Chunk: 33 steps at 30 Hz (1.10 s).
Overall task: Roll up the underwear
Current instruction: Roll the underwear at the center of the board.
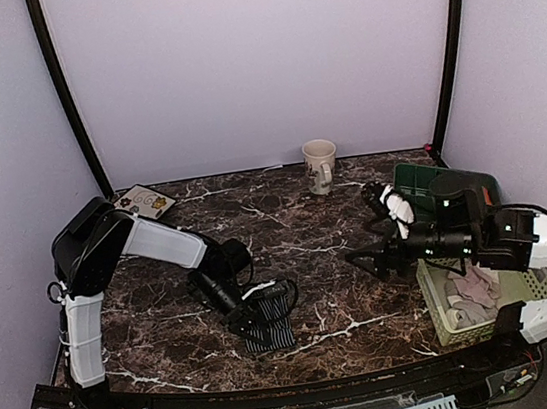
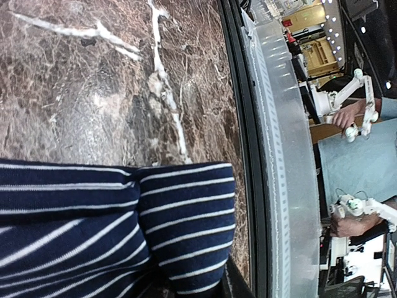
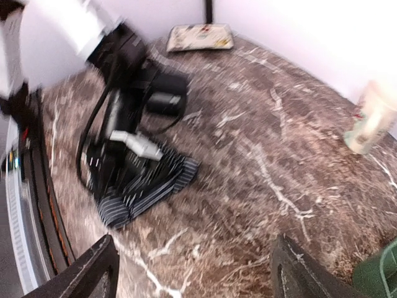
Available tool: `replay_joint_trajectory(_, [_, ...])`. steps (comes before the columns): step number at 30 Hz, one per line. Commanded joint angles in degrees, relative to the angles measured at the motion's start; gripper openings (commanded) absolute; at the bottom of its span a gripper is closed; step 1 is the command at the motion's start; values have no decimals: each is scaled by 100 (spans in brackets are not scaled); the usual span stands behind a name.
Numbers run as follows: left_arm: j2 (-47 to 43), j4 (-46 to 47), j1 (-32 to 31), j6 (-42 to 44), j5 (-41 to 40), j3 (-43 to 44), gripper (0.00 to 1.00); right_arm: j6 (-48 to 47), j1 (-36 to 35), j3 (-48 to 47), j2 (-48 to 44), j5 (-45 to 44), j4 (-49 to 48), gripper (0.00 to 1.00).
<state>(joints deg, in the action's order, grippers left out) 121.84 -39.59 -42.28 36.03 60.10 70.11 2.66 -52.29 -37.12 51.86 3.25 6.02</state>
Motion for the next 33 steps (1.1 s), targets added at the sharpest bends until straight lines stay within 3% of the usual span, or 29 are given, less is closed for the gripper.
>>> replay_joint_trajectory(1, [360, -319, 118, 67, -588, 49, 3, -614, -818, 445, 435, 290, -454, 76])
replay_joint_trajectory(7, [560, -346, 150, -56, -638, 168, 4, -1446, -1720, 474, 2116, -36, -1570, 61])
replay_joint_trajectory(14, [650, -358, 163, -111, -666, 230, 4, -2174, -2159, -399, 3829, -383, -2476, 56])
replay_joint_trajectory(30, [683, -320, 181, -187, -731, 240, 6, -2601, -2222, -1553, 5596, -600, -2009, 57])
replay_joint_trajectory(33, [671, -340, 182, -175, -736, 237, 7, -2595, -2224, -1608, 5671, -720, -1846, 52])
